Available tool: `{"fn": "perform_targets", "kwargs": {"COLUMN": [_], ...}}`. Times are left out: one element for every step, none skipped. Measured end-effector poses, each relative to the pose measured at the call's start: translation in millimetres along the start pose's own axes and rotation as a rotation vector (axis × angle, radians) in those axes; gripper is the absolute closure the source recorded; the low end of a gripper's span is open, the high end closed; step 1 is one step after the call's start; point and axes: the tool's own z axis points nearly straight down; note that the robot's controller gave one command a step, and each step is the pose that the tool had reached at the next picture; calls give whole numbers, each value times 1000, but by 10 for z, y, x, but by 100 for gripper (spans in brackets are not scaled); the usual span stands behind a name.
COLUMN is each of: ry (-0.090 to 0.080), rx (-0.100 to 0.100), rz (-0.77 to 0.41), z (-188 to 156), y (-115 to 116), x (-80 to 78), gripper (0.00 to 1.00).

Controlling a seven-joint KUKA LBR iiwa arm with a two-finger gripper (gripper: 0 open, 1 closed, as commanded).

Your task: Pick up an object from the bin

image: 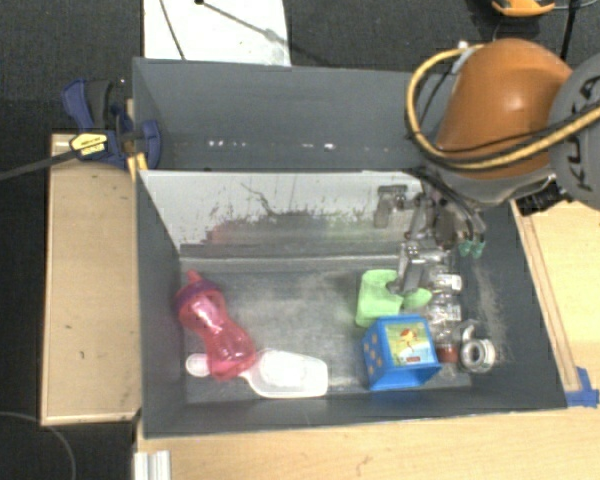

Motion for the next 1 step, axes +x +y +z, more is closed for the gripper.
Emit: {"fn": "perform_targets", "kwargs": {"ry": [-2], "rx": [1], "rz": [-127], "z": [457], "y": [-117], "x": [-56], "gripper": [0]}}
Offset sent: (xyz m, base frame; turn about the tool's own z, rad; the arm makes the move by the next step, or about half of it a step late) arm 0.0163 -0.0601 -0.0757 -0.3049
